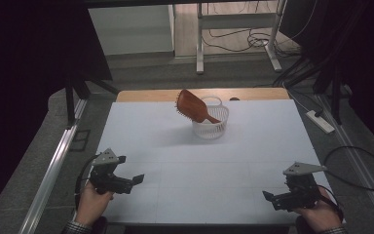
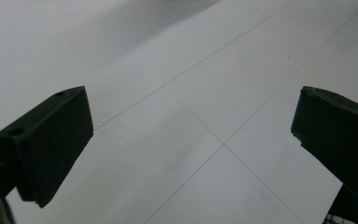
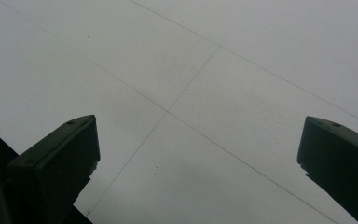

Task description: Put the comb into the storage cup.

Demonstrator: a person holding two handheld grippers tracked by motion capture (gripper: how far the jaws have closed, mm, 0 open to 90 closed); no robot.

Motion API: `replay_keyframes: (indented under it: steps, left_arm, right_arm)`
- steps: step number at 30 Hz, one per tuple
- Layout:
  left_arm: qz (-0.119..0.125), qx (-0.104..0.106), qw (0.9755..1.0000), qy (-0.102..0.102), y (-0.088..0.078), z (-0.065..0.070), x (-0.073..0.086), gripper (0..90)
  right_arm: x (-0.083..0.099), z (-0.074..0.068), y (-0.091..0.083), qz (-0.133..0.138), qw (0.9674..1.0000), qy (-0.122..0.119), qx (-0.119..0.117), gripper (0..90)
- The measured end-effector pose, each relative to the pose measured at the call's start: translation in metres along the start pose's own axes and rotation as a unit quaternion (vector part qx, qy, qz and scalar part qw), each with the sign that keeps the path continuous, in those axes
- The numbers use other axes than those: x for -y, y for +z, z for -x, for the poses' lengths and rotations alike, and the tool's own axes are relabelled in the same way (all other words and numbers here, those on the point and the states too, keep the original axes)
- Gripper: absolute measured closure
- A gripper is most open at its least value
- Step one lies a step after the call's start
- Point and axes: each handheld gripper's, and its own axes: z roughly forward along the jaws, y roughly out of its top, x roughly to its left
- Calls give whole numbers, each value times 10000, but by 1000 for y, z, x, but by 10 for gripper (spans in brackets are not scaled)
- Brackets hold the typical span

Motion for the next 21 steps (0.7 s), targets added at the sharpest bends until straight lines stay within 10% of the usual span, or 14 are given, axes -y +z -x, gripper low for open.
replay_keyframes:
  steps: [21]
  left_arm:
    - [-19,-175,9996,-242,-19,-1,21,0]
  right_arm:
    - [0,0,0,-9,10000,1,7,0]
